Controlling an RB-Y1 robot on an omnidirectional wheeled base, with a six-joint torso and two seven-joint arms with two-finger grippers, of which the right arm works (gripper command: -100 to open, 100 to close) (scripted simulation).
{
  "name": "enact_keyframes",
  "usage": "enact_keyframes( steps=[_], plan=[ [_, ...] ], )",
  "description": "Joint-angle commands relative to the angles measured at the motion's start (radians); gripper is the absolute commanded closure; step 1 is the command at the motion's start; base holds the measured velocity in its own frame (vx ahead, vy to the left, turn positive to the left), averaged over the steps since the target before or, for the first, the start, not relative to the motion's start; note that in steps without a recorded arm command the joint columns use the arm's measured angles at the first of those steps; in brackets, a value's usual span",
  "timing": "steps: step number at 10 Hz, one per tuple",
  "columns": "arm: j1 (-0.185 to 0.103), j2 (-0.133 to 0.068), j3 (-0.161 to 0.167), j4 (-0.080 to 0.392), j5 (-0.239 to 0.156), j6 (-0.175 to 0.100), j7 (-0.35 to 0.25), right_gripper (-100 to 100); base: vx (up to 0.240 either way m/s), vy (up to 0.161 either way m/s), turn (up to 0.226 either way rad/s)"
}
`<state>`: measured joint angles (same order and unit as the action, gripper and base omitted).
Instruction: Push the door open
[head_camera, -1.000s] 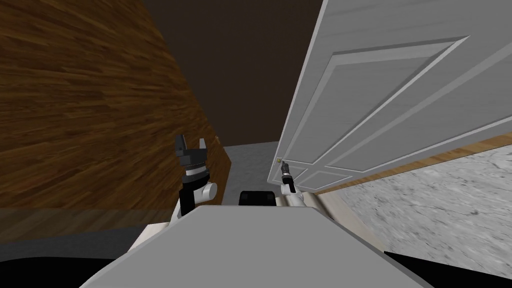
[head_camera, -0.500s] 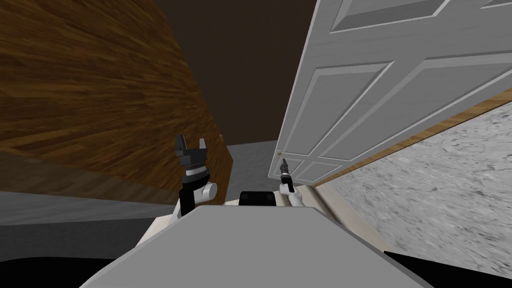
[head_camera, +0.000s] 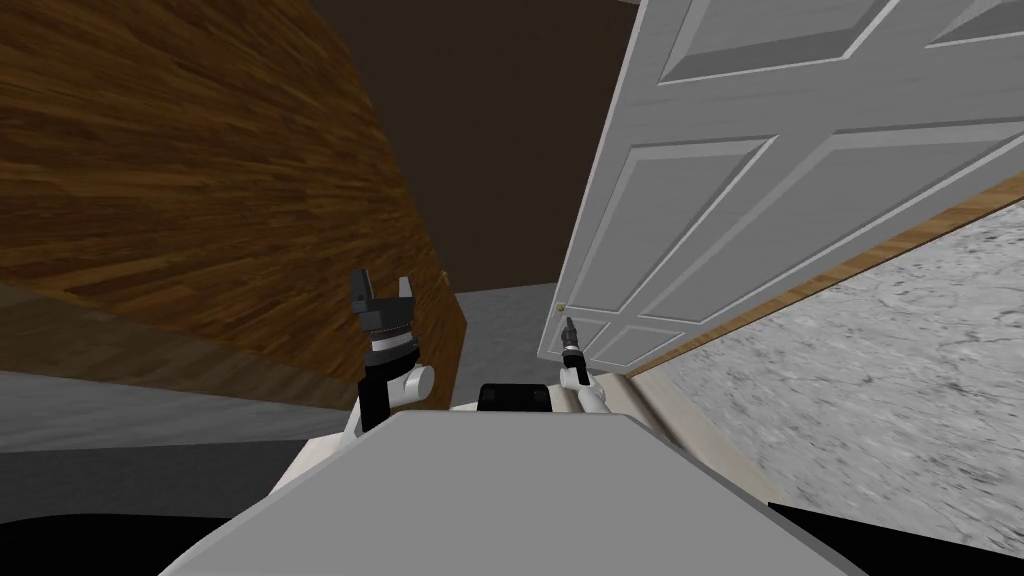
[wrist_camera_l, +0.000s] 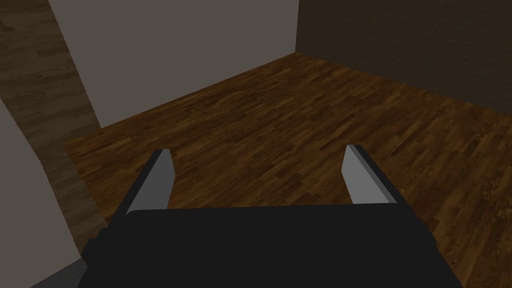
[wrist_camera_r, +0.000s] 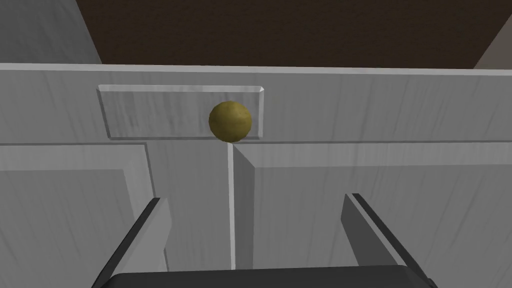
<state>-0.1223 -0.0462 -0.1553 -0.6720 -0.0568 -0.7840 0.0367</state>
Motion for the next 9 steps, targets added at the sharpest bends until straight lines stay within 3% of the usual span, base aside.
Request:
enact_keyframes(
  steps=[1, 7, 8, 9],
  plan=[
    [0.000, -0.006, -0.002, 0.005, -0.001, -0.006, 0.000, -100, 0.188, -0.047, 0.020],
    [0.009, 0.007, -0.010, 0.003, -0.005, -0.017, 0.002, -100, 0.195, -0.032, 0.023],
    [0.009, 0.007, -0.010, 0.003, -0.005, -0.017, 0.002, 100, -0.014, 0.003, 0.008],
    [0.009, 0.007, -0.010, 0.003, -0.005, -0.017, 0.002, 100, -0.026, 0.001, 0.006]
  ],
)
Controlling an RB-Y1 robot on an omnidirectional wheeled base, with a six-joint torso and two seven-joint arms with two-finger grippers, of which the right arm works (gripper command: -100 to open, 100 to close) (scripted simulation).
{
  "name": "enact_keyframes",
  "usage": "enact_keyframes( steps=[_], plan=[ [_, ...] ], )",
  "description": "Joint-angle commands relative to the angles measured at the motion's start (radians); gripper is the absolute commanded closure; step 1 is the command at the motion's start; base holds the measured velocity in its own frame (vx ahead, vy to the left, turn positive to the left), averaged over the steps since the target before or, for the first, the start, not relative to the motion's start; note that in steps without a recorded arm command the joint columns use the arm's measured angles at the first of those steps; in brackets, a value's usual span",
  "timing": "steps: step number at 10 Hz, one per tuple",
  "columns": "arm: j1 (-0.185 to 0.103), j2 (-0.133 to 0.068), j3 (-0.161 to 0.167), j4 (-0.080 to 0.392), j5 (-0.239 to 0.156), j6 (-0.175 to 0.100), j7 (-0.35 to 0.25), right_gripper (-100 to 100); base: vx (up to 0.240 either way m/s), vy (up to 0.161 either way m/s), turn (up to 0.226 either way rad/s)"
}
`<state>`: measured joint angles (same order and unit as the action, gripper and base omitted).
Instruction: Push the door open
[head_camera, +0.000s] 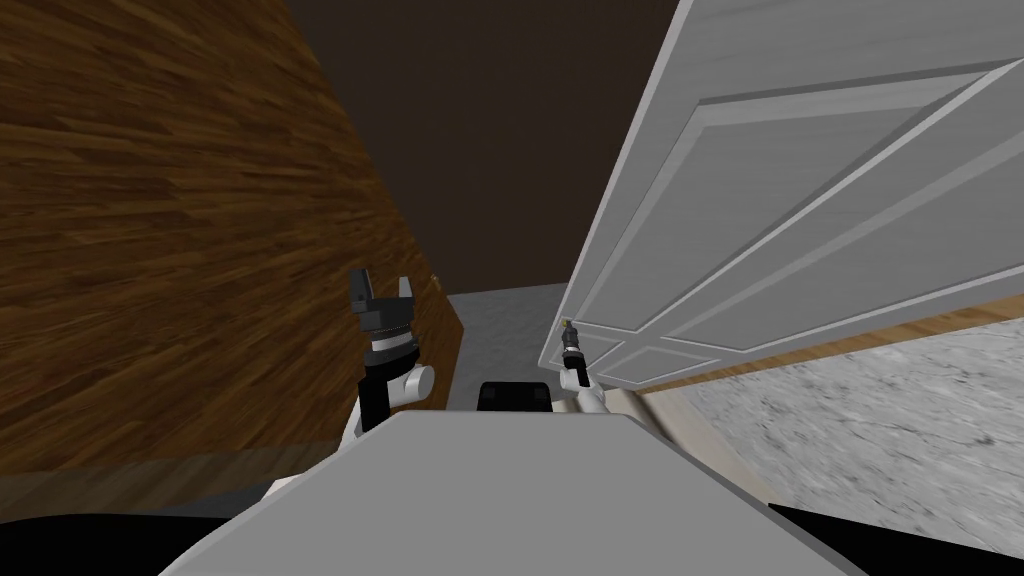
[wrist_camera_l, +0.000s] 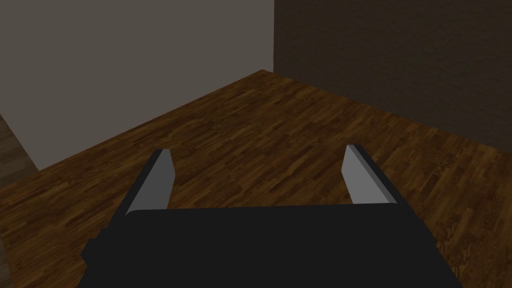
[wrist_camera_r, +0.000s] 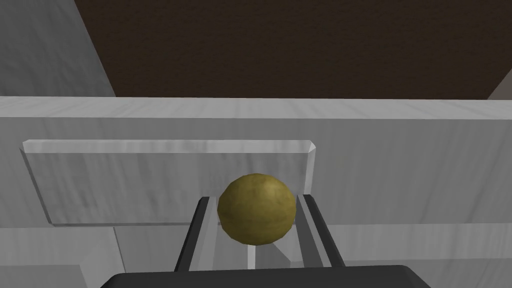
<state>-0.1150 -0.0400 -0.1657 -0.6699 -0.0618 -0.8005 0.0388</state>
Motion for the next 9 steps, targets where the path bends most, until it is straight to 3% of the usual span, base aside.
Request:
enact_keyframes(
  steps=[1, 4, 5, 9],
  plan=[
    [0.001, 0.000, 0.000, 0.001, 0.000, 0.000, 0.000, 100, -0.017, 0.000, 0.004],
    [0.001, 0.000, 0.000, 0.001, 0.000, 0.000, 0.000, 100, -0.006, 0.001, -0.001],
    [0.003, -0.010, -0.012, 0.003, -0.007, 0.002, 0.004, 100, 0.085, 0.012, -0.025],
    [0.003, -0.023, -0.031, 0.004, -0.018, 0.003, 0.009, 100, 0.154, 0.016, -0.028]
  ],
)
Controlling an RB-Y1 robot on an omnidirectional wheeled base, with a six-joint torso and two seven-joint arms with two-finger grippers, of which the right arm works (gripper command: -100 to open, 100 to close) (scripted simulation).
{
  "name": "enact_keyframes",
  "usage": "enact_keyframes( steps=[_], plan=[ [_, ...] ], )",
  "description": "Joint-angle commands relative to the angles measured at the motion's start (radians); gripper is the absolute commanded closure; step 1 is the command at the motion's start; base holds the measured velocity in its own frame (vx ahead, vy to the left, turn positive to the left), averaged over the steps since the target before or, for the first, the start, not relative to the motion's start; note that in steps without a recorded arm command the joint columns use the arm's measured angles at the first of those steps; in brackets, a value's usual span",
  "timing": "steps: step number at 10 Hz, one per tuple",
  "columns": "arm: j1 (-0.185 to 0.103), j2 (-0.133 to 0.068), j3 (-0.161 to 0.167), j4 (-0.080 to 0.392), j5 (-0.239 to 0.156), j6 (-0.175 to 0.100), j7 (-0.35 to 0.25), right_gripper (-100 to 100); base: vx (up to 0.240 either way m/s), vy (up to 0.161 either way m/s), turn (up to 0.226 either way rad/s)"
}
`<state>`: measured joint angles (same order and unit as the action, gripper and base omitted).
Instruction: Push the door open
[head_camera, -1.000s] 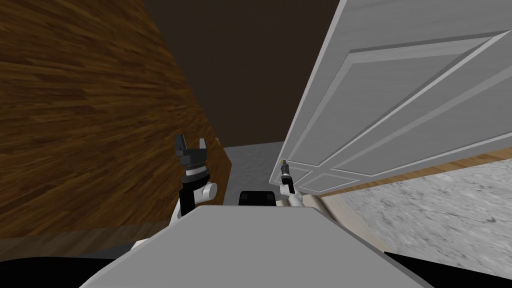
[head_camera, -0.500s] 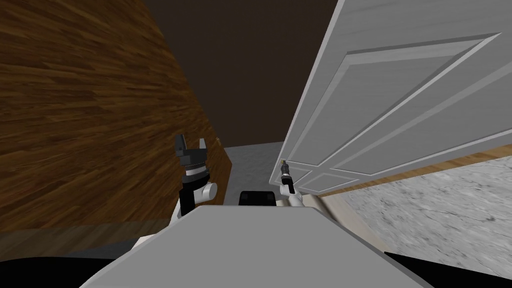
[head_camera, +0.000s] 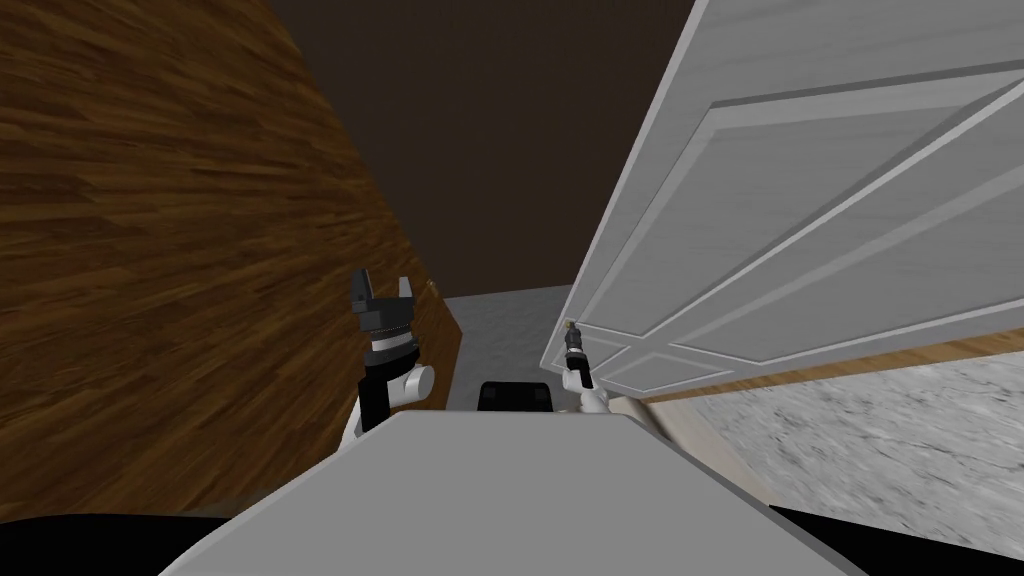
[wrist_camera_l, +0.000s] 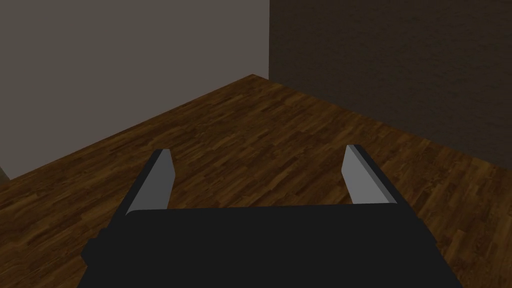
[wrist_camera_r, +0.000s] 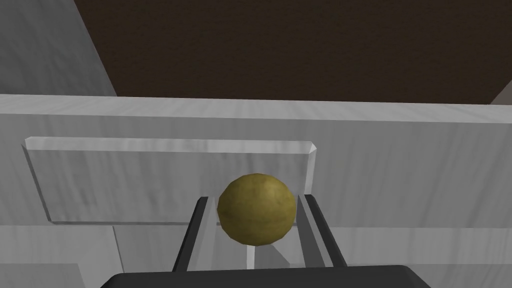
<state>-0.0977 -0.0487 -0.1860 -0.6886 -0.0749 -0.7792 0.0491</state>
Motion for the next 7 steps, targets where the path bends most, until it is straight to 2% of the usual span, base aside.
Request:
enact_keyframes(
  steps=[1, 6, 7],
  plan=[
    [-0.015, -0.021, -0.022, 0.024, -0.012, -0.018, 0.002, 100, 0.153, 0.025, -0.032],
    [-0.014, -0.040, -0.069, 0.027, -0.040, -0.017, 0.015, 100, 0.196, 0.022, -0.046],
    [-0.014, -0.040, -0.069, 0.027, -0.040, -0.017, 0.015, 100, 0.131, 0.006, -0.018]
  ],
)
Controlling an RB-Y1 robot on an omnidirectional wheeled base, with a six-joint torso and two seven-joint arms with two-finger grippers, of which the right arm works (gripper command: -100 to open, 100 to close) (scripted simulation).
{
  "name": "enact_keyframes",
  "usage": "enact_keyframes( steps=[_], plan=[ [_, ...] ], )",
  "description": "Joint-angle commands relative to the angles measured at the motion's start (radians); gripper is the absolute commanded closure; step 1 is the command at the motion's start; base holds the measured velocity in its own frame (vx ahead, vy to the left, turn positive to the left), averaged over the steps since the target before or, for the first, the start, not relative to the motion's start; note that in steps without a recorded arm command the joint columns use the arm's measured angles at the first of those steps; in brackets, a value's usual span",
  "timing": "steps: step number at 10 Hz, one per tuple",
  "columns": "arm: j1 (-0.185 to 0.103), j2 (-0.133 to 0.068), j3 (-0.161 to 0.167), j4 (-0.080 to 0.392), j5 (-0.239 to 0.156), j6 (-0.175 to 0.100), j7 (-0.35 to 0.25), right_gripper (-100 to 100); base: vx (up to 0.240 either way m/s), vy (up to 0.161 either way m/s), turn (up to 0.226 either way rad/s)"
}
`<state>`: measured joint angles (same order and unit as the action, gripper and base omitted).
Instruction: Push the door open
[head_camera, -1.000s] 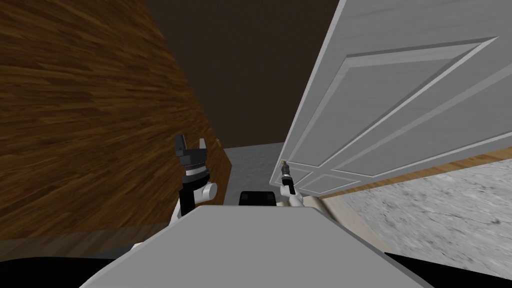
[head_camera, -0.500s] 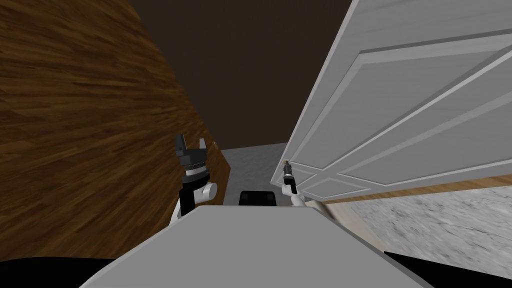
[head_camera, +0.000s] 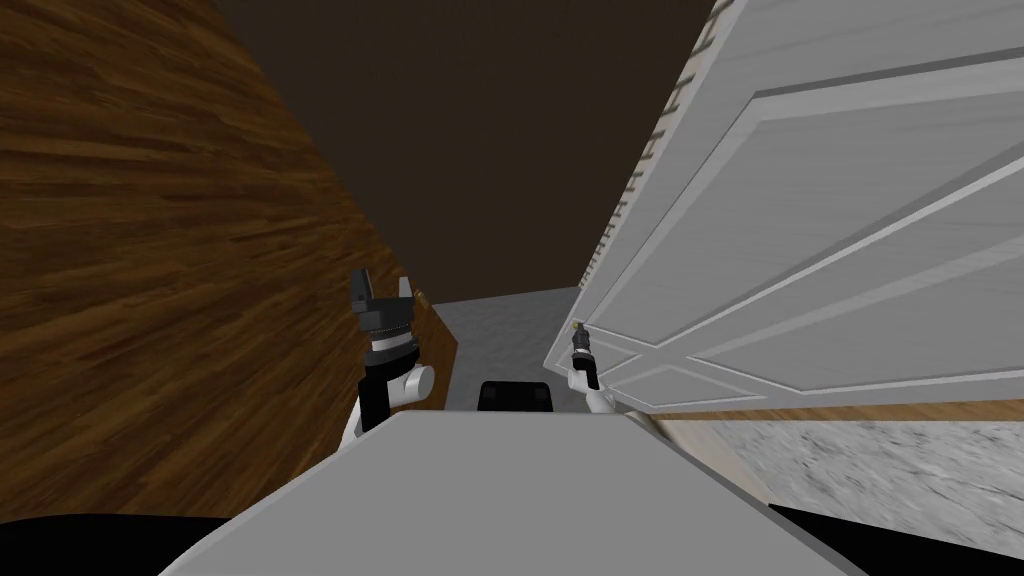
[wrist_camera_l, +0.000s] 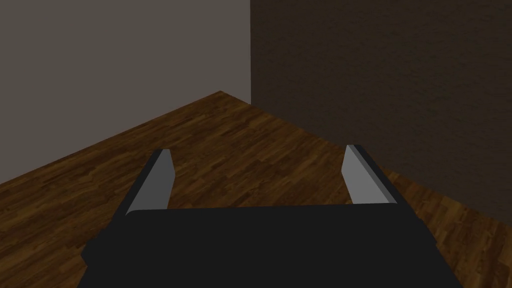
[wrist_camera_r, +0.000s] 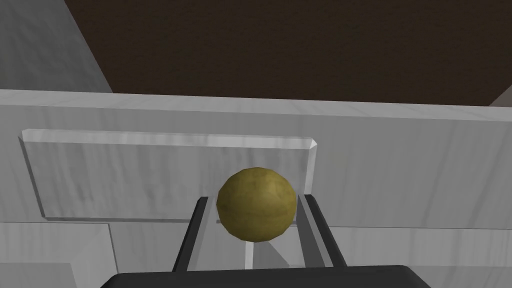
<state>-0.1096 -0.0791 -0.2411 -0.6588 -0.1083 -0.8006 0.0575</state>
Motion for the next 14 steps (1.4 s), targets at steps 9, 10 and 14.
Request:
enact_keyframes(
  steps=[9, 10, 14],
  plan=[
    [-0.003, 0.004, -0.065, -0.012, -0.042, 0.021, 0.025, -100, 0.025, 0.074, -0.061],
    [-0.002, 0.010, -0.067, -0.015, -0.044, 0.021, 0.026, -100, -0.200, 0.178, -0.052],
    [0.000, 0.006, -0.071, -0.008, -0.047, 0.008, 0.026, -100, 0.011, 0.036, 0.001]
  ],
)
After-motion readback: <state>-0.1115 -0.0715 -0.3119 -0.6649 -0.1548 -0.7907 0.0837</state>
